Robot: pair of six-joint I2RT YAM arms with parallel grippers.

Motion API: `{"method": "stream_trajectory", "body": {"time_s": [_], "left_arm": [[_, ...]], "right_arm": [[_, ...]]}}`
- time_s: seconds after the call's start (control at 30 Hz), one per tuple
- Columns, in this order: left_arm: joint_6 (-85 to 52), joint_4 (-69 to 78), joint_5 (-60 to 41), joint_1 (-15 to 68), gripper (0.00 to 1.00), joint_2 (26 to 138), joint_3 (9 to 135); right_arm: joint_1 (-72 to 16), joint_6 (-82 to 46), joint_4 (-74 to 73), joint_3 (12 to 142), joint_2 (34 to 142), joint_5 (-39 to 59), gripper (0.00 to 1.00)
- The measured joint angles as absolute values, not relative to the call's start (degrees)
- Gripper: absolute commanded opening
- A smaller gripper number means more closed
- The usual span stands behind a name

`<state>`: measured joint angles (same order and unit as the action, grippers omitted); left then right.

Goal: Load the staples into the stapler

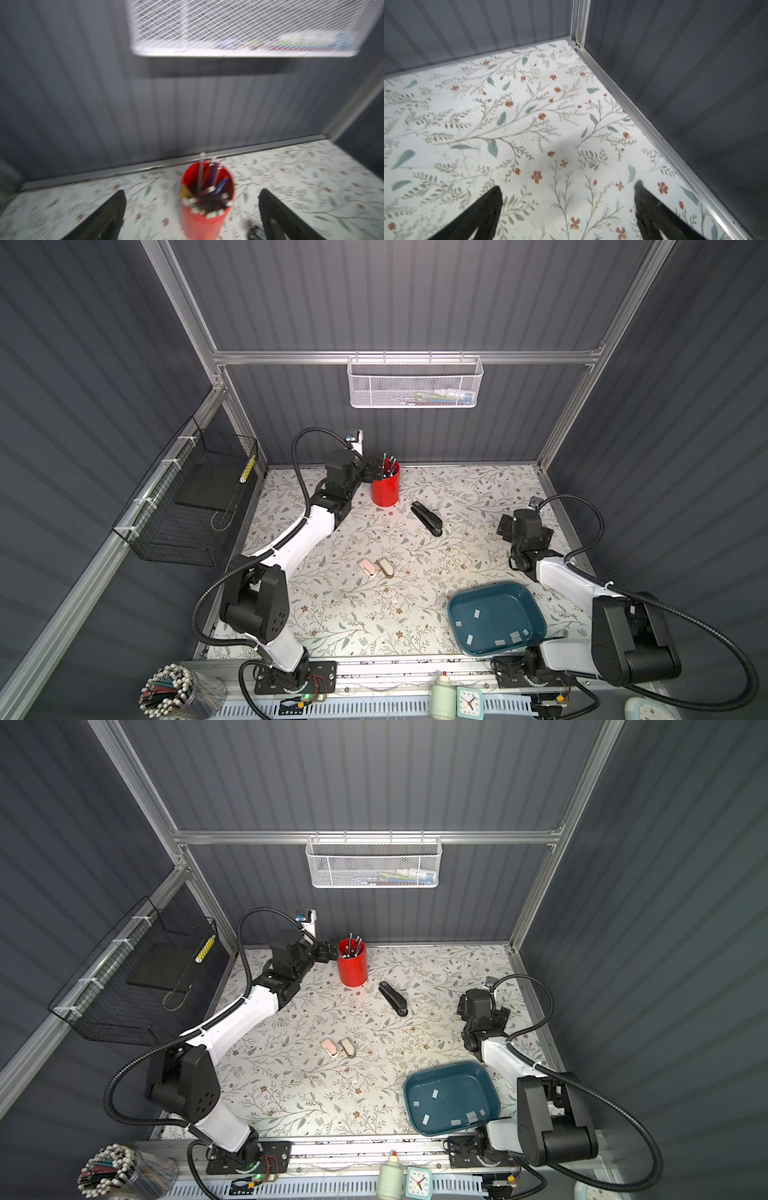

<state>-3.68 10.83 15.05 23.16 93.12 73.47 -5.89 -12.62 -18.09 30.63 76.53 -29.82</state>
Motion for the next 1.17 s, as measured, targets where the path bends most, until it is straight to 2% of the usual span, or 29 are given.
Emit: {"method": "stream_trajectory", "body": {"time_s": [0.13, 0.23, 0.33, 0.67, 0.87, 1.17], "left_arm": [[-3.6, 8.9, 25.7, 22.8, 1.0, 87.4, 55.7], [-3.6, 8.7, 29.1, 22.2, 1.0, 83.3, 42.9], [-3.2, 11.8, 31.9, 20.1, 1.0, 81.7, 35.7], [0.5, 35.6, 27.8, 10.7, 0.99, 94.0, 30.6], [1.0, 43.0, 18.6, 6.3, 0.99, 96.3, 29.4], [0.9, 48.6, 12.7, 4.8, 1.0, 97.9, 27.8]], "right_arm": [[-4.9, -8.4, -25.9, 23.7, 76.8, -25.4, 0.99], [-2.6, -6.0, -33.1, 23.3, 78.2, -20.3, 0.99], [1.4, -5.2, -46.0, 20.0, 82.2, -14.1, 0.99], [2.9, -5.1, -54.1, 17.8, 83.4, -7.4, 0.99], [2.9, -5.1, -55.3, 17.8, 83.4, -7.2, 0.99], [2.9, -5.1, -55.3, 17.8, 83.4, -7.0, 0.99]]}}
